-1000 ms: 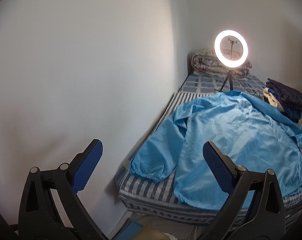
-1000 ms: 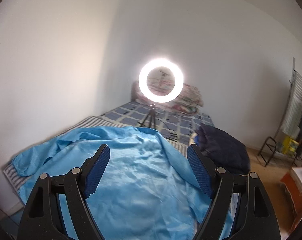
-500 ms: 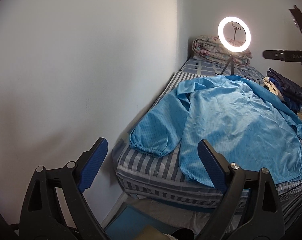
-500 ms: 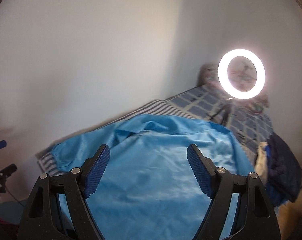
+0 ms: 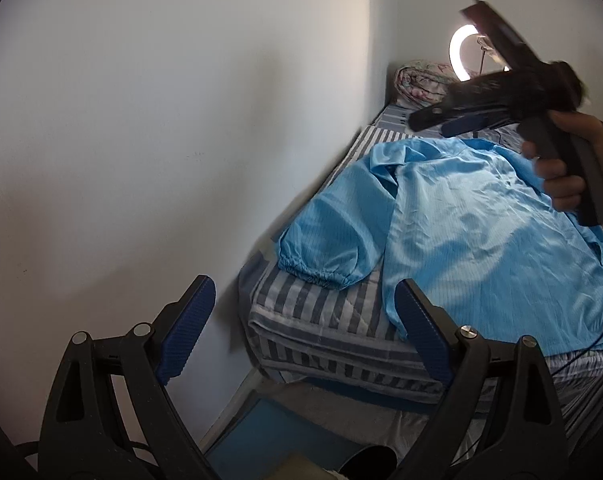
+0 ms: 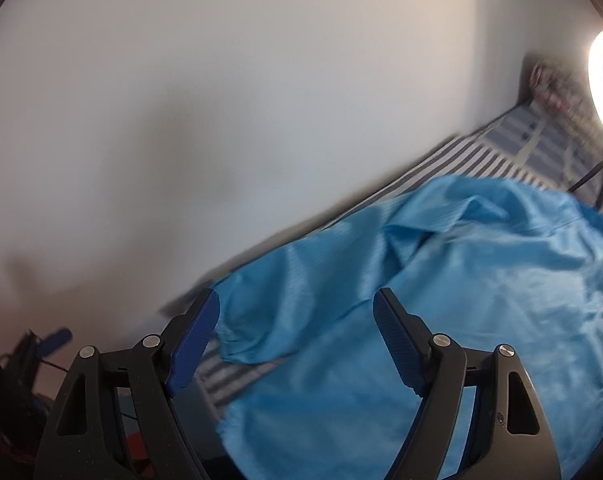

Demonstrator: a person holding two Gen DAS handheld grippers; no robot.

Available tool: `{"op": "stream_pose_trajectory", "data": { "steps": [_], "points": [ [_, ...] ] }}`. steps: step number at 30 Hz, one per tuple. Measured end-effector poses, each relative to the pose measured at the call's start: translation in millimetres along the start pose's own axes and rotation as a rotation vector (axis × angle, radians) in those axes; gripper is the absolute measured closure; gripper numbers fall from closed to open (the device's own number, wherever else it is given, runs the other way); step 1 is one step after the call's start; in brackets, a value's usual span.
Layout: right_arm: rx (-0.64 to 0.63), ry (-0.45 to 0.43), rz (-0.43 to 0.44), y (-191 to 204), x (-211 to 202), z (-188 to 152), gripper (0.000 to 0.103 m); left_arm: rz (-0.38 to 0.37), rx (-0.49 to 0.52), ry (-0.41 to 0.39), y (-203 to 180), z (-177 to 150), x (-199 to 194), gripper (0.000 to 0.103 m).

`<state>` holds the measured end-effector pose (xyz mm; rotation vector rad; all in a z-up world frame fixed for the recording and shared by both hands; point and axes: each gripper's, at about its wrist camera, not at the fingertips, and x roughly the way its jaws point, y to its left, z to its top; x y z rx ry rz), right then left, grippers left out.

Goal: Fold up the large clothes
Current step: 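Move both grippers toward the light blue coat on the bed, then close the right gripper on the coat's side edge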

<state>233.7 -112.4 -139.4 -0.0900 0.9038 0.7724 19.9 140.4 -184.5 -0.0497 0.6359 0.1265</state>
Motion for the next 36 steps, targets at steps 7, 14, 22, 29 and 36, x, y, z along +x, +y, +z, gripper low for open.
{"op": "stream_pose_trajectory", "data": {
  "steps": [7, 14, 22, 29, 36],
  "points": [
    [0.157, 0.073, 0.073, -1.6, 58.1, 18.7, 0.024, -0.018, -0.010, -0.015, 3.5, -4.4, -0.7, 0.010],
    [0.319, 0.141, 0.074, -17.8, 115.5, 27.2, 0.038, -0.030, -0.008, -0.007, 6.6, -4.8, 7.3, 0.017],
    [0.349, 0.213, -0.001, -17.7, 170.5, 33.1, 0.054, -0.035, -0.022, 0.001, 11.4, -5.5, 15.7, 0.017],
    [0.368, 0.251, -0.078, -18.7, 201.0, 35.5, 0.056, -0.033, -0.022, 0.016, 14.7, -5.2, 22.8, 0.017],
    [0.323, 0.297, -0.154, -12.9, 222.6, 34.3, 0.075, -0.036, -0.016, 0.022, 14.1, -2.2, 27.4, 0.017]
  ]
}}
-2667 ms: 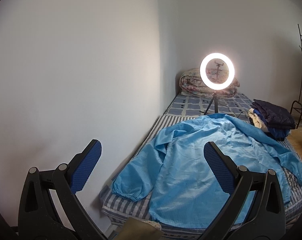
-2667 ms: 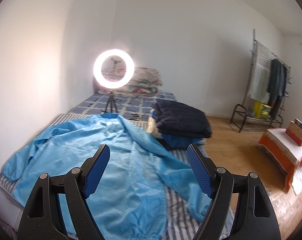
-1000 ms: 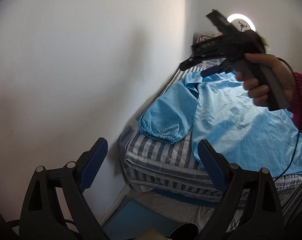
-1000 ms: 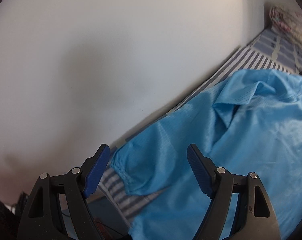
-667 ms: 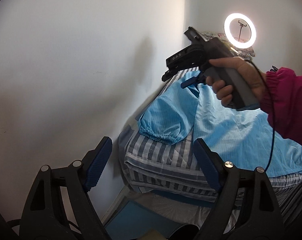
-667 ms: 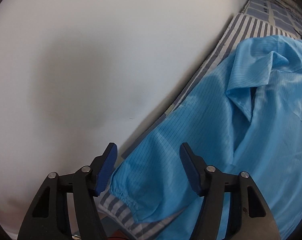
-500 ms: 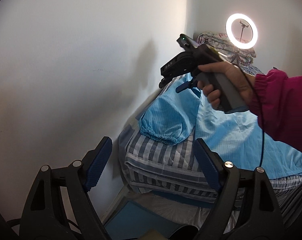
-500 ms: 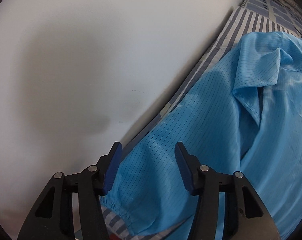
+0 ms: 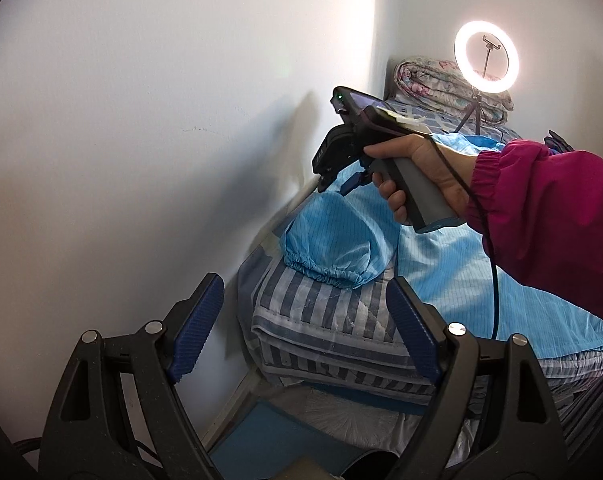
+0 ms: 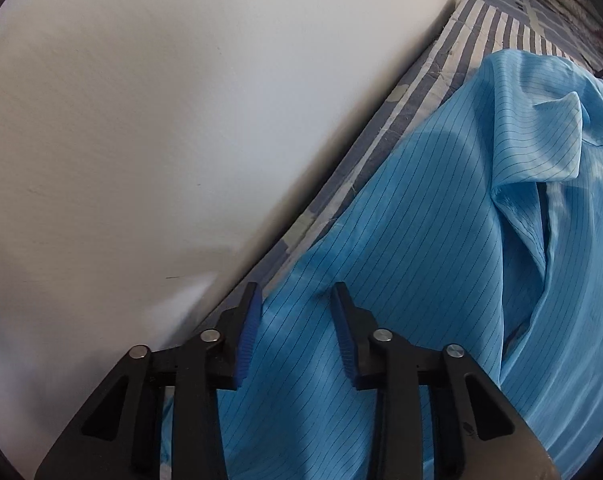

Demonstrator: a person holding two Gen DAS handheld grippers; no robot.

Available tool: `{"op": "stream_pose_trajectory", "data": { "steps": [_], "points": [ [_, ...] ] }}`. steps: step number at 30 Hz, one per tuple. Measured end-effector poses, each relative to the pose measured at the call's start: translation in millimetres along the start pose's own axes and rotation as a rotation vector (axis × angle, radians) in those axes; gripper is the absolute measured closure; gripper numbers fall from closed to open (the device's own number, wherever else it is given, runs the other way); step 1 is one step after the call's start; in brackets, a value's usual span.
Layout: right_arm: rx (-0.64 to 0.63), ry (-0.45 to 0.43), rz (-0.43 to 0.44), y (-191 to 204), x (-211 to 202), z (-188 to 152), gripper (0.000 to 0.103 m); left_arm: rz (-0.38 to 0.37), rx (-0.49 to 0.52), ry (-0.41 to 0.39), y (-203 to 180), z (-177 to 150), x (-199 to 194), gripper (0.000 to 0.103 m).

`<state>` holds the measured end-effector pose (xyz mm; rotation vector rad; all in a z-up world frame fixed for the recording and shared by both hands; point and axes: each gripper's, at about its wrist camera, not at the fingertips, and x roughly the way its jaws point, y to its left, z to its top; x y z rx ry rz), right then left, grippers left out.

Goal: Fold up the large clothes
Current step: 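Close the right gripper on the coat's side edge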

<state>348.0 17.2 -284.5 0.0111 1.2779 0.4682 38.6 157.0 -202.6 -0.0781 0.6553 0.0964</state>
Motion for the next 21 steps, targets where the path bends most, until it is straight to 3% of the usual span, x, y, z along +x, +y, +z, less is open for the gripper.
{"op": "stream_pose_trajectory", "data": {
  "steps": [2, 4, 12, 21],
  "points": [
    [0.000, 0.006, -0.002, 4.2, 7.7, -1.4, 0.096, 0.001, 0.006, -0.004, -1.2, 0.3, -0.6, 0.017],
    [0.012, 0.004, 0.015, 7.7, 14.9, -7.1, 0.099, 0.001, 0.009, -0.009, -1.6, 1.4, -1.4, 0.017],
    [-0.003, -0.060, 0.131, -9.6, -34.1, -12.7, 0.103, -0.004, 0.025, -0.032, -6.4, 6.6, -5.1, 0.017],
    [0.052, -0.101, 0.164, -47.1, -56.5, -18.8, 0.103, -0.009, 0.027, -0.039, -13.9, 7.4, -11.3, 0.017]
  ]
}}
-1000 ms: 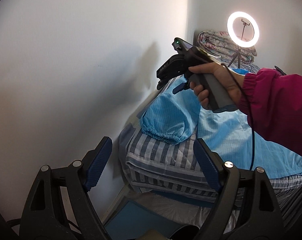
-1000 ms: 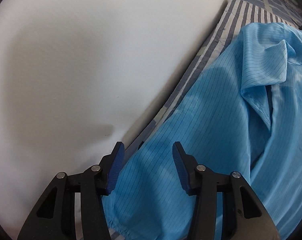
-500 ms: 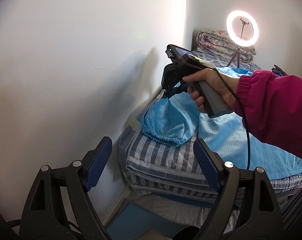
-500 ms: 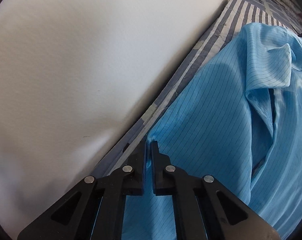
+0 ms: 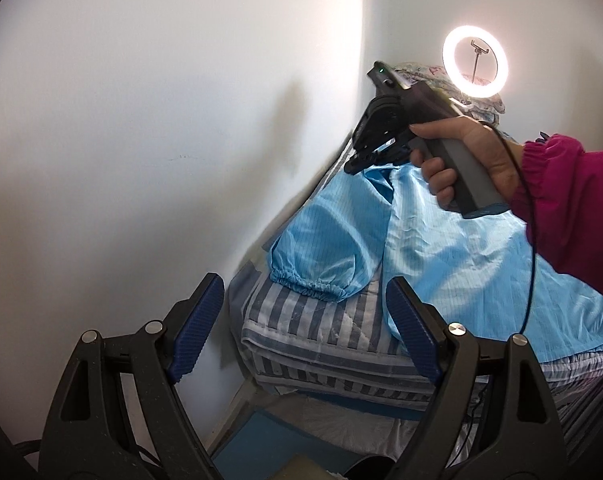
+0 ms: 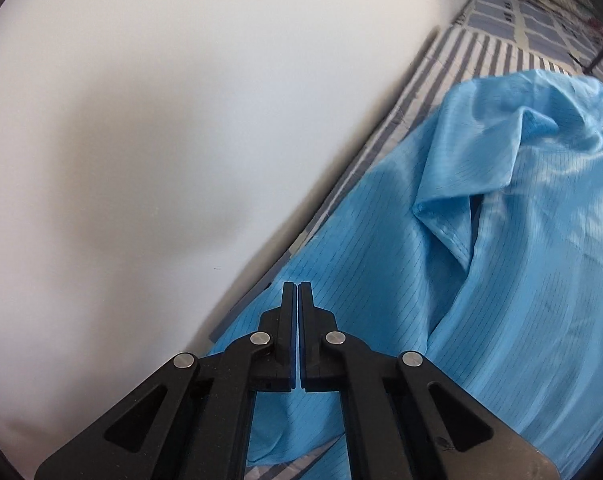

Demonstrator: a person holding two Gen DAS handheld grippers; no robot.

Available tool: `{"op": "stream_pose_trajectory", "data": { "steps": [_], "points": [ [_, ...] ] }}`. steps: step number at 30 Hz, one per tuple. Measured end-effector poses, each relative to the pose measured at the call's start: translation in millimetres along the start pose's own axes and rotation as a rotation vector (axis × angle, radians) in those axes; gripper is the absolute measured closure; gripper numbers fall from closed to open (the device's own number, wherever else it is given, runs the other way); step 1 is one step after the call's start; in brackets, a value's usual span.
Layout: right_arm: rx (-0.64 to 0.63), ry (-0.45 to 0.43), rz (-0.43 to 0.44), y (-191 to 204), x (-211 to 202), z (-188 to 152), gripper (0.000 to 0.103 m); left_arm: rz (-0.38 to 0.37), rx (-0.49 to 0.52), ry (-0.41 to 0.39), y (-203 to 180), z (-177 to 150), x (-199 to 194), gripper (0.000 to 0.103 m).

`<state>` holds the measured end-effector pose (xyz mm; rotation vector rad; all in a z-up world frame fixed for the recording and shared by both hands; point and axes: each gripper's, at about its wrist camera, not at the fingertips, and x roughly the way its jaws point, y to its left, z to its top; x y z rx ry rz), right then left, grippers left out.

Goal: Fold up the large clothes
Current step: 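Close the right gripper on the coat's side edge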

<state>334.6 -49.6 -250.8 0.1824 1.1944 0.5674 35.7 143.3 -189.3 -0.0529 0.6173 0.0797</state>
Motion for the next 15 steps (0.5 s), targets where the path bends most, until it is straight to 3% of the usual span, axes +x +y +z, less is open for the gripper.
{"op": "stream_pose_trajectory", "data": {
  "steps": [3, 5, 7, 15],
  "points": [
    [0.036, 0.035, -0.004, 4.7, 17.7, 1.8, 0.094, 0.002, 0.006, 0.002, -0.9, -0.8, -2.2, 0.017],
    [0.037, 0.043, -0.036, 16.4, 26.5, 3.2, 0.067, 0.003, 0.009, 0.004, -0.9, -1.2, -2.1, 0.017],
    [0.034, 0.049, -0.059, 29.1, 42.6, 6.2, 0.055, 0.004, 0.013, 0.003, -0.6, -1.2, -1.4, 0.017],
    [-0.004, 0.100, -0.154, 49.7, 88.3, 6.7, 0.055, 0.014, -0.010, 0.017, 5.2, -2.1, 8.3, 0.017]
  ]
}}
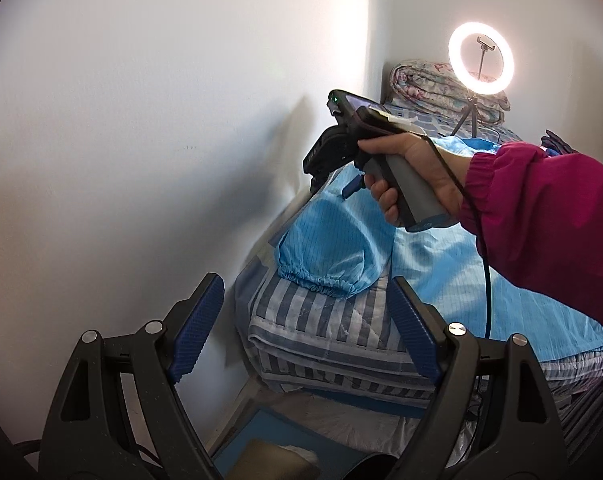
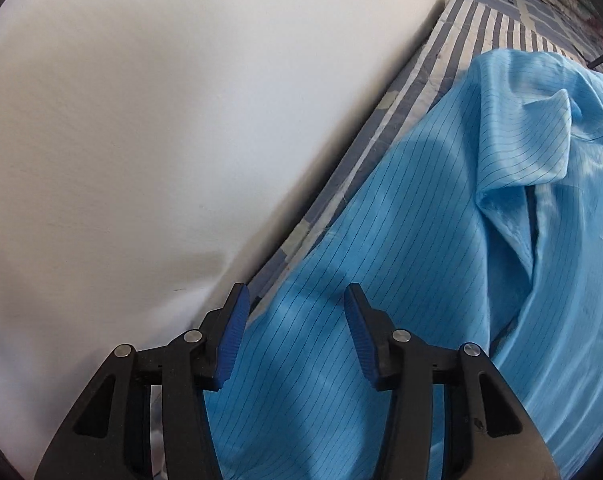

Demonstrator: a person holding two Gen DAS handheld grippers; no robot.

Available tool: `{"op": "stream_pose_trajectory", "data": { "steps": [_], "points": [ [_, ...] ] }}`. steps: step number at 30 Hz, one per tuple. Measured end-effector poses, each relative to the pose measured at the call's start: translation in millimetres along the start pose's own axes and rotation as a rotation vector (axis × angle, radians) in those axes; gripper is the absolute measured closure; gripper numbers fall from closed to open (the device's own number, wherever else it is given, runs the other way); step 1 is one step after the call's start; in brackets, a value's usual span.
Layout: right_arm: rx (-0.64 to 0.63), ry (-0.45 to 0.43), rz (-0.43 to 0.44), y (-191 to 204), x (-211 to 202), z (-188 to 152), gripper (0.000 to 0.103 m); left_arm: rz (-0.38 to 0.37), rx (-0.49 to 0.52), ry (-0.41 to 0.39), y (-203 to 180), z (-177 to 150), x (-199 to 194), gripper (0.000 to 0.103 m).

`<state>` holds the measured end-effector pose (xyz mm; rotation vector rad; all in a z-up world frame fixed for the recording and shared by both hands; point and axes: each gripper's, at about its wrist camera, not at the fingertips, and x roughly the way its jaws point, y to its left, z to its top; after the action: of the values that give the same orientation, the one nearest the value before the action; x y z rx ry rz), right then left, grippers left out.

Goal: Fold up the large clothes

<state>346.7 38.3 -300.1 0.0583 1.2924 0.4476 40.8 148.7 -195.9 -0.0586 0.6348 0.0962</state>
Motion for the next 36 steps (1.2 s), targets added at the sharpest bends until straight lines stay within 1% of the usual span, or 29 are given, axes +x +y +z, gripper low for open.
{"op": "stream_pose_trajectory", "data": {
  "steps": [1, 3, 4, 5, 6, 7, 11, 14, 17, 20, 22, 25, 27, 28, 30, 32, 33, 36],
  "points": [
    [-0.002, 0.007, -0.008, 1.5, 4.9, 0.7, 0.055, 0.000, -0.002, 0.003, 1.4, -0.3, 1.9, 0.017],
    [-0.025, 0.017, -0.041, 5.3, 13.4, -0.3, 0.064, 0.003, -0.007, 0.008, 3.6, -0.9, 4.2, 0.017],
    [-0.041, 0.020, -0.055, 7.3, 16.9, -1.0, 0.081, 0.005, -0.011, 0.011, 4.9, -0.9, 5.3, 0.017],
    [-0.049, 0.026, -0.049, 8.2, 19.8, -1.6, 0.096, 0.004, -0.016, 0.013, 6.1, -1.4, 5.9, 0.017],
    [-0.046, 0.029, -0.037, 8.2, 23.7, -0.7, 0.097, 0.003, -0.021, 0.015, 7.4, -1.4, 6.1, 0.017],
    [-0.040, 0.022, -0.023, 7.1, 23.6, -1.7, 0.100, -0.002, -0.023, 0.017, 8.2, -1.7, 6.1, 0.017],
    [-0.030, 0.000, 0.012, 7.0, 12.3, -7.6, 0.102, -0.002, -0.007, 0.010, 7.9, -2.3, 3.7, 0.017],
    [-0.032, -0.023, 0.041, 3.3, -6.5, -10.8, 0.103, -0.004, 0.002, -0.001, 6.3, -1.3, 1.7, 0.017],
    [-0.014, -0.056, 0.094, -11.3, -30.2, -12.3, 0.103, -0.017, 0.008, -0.013, 2.1, 0.8, -0.8, 0.017],
    [0.012, -0.091, 0.151, -27.5, -60.7, -21.0, 0.103, -0.029, 0.018, -0.029, -3.8, 4.2, -2.9, 0.017],
    [0.021, -0.114, 0.175, -46.1, -76.2, -26.3, 0.103, -0.041, 0.026, -0.040, -8.3, 7.2, -4.0, 0.017],
    [0.059, -0.129, 0.222, -72.1, -99.0, -44.7, 0.103, -0.059, 0.043, -0.060, -17.0, 13.1, -5.4, 0.019],
    [0.070, -0.140, 0.230, -87.2, -109.7, -56.2, 0.103, -0.072, 0.055, -0.069, -24.2, 17.6, -5.6, 0.020],
    [0.078, -0.145, 0.232, -97.8, -122.3, -74.9, 0.103, -0.082, 0.058, -0.073, -27.8, 20.3, -5.0, 0.020],
    [0.106, -0.147, 0.244, -116.2, -129.1, -93.8, 0.103, -0.105, 0.065, -0.078, -35.7, 24.5, -3.4, 0.020],
    [0.138, -0.145, 0.257, -140.9, -148.8, -112.2, 0.103, -0.133, 0.078, -0.072, -45.3, 27.9, -0.3, 0.020],
    [0.150, -0.144, 0.259, -151.3, -149.6, -123.5, 0.103, -0.149, 0.085, -0.064, -50.7, 29.5, 2.3, 0.020],
    [0.151, -0.129, 0.223, -161.1, -153.3, -142.7, 0.103, -0.192, 0.086, -0.039, -62.4, 34.3, 12.1, 0.020]
  ]
}}
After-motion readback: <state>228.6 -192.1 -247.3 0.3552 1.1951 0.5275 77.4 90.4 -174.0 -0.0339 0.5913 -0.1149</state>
